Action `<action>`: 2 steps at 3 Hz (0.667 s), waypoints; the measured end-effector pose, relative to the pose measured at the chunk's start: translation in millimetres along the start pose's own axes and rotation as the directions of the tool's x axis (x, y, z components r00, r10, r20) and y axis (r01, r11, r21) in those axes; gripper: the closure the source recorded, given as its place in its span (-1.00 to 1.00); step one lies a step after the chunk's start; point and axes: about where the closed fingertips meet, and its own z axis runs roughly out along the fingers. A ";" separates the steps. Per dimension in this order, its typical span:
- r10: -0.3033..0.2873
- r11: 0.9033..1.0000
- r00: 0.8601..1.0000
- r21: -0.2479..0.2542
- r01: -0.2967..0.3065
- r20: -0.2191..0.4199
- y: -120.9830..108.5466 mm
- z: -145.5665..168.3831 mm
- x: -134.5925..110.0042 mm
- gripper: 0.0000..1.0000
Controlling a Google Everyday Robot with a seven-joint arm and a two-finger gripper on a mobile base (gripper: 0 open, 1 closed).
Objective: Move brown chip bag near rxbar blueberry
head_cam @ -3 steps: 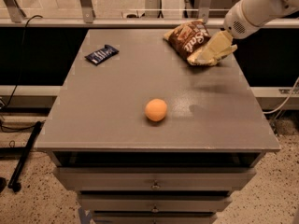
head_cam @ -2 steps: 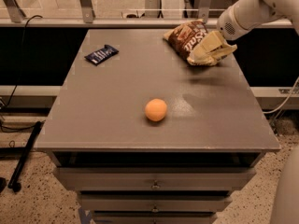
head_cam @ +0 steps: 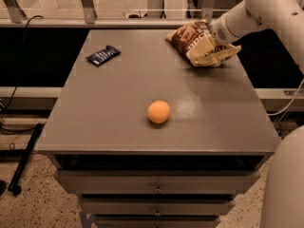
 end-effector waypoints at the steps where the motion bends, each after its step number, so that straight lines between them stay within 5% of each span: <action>1: 0.021 1.000 1.000 0.014 -0.021 -0.002 -0.1 11.5 4.7 -0.17; 2: 0.006 1.000 1.000 0.016 -0.006 0.027 3.1 6.1 -1.2 0.31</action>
Offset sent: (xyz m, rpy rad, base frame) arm -0.0042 0.0047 0.0116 0.0223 -0.0718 0.0055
